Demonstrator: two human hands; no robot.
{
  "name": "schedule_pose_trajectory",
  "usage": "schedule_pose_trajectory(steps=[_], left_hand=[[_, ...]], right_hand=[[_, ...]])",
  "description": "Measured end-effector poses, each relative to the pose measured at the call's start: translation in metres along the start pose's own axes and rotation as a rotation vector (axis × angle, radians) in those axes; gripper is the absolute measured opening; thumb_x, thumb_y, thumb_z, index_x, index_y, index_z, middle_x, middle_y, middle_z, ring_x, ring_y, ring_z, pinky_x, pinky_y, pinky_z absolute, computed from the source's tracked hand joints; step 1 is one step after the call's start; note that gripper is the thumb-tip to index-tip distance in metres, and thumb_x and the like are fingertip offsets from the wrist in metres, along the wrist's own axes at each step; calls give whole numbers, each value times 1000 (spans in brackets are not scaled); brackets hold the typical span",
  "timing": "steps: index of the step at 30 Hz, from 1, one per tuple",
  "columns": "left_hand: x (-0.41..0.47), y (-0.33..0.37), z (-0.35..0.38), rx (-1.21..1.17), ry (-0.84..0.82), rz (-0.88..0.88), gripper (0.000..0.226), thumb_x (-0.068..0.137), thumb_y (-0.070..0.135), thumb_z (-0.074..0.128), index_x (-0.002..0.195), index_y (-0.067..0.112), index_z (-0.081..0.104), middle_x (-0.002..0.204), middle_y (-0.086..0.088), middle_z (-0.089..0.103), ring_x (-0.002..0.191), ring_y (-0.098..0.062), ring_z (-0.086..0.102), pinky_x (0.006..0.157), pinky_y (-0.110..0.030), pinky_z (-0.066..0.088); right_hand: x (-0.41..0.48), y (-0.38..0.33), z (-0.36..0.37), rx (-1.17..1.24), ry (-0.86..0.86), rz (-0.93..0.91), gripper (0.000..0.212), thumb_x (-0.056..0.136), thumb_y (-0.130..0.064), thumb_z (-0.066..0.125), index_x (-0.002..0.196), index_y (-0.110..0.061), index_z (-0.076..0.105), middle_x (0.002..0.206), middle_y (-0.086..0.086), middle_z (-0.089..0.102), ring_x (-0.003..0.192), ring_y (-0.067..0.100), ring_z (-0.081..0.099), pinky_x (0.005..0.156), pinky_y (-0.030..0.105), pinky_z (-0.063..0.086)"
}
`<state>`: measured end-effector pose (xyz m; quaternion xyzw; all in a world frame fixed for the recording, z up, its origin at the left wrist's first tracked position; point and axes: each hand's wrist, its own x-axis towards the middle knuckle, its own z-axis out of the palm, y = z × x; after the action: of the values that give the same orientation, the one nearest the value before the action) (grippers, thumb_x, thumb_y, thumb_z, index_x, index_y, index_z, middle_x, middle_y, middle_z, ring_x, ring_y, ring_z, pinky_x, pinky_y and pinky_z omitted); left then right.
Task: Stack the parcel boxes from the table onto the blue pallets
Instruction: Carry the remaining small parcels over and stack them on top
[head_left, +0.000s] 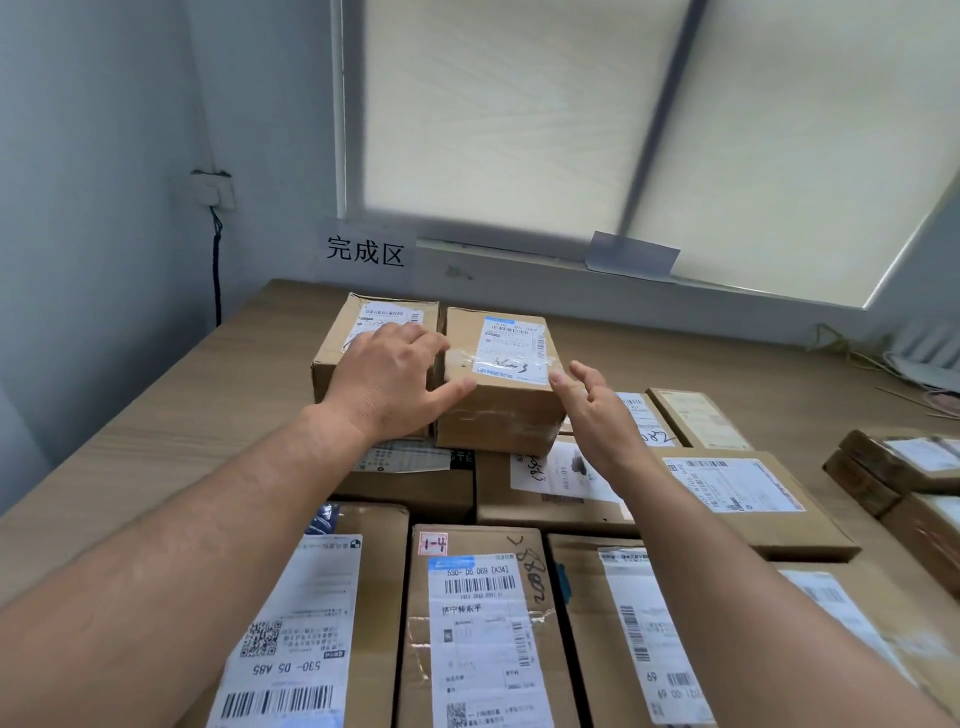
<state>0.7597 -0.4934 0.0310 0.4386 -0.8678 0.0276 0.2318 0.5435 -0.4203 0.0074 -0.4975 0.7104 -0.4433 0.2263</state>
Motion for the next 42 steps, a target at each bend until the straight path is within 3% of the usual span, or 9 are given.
schedule_pose_trajectory(steps=[3,7,15,24,34,42], left_hand=[[0,13,-3,-15,73,-2,66,86,66,43,130,18,52,136,-1,51,128,-21,41,105,-40,31],[-6,45,-4,-31,164,0,67,81,62,43,126,14,57,131,-5,56,126,-26,45,105,-42,31],[-28,145,7,-54,142,55,55,87,49,54,127,12,56,122,-9,61,114,-29,54,93,-41,43],[-66,295,39,-141,112,68,55,79,51,52,114,11,65,108,-10,66,101,-32,59,83,-43,44],[-104,453,65,-251,62,165,53,86,48,59,128,16,56,122,-8,60,114,-28,52,93,-40,37],[-127,558,100,-275,-66,285,58,89,55,48,138,24,44,135,-2,51,126,-23,43,101,-38,32]], right_hand=[[-10,0,-12,-89,44,-39,62,91,-48,57,144,-22,38,138,5,49,115,18,51,72,24,47],[-28,4,-36,-242,133,-135,59,84,-37,69,137,-22,48,130,2,53,111,15,54,92,34,46],[-75,27,-110,-588,248,-273,42,88,-27,61,130,-22,57,126,0,55,112,20,55,88,32,43],[-153,94,-209,-729,352,-236,37,82,-20,64,118,-16,65,116,8,63,104,30,59,88,39,42],[-231,173,-324,-789,421,-84,42,88,-27,58,130,-20,57,127,7,57,116,24,54,94,38,41],[-296,227,-401,-824,495,69,45,92,-27,54,136,-21,51,130,7,54,120,22,50,97,38,39]])
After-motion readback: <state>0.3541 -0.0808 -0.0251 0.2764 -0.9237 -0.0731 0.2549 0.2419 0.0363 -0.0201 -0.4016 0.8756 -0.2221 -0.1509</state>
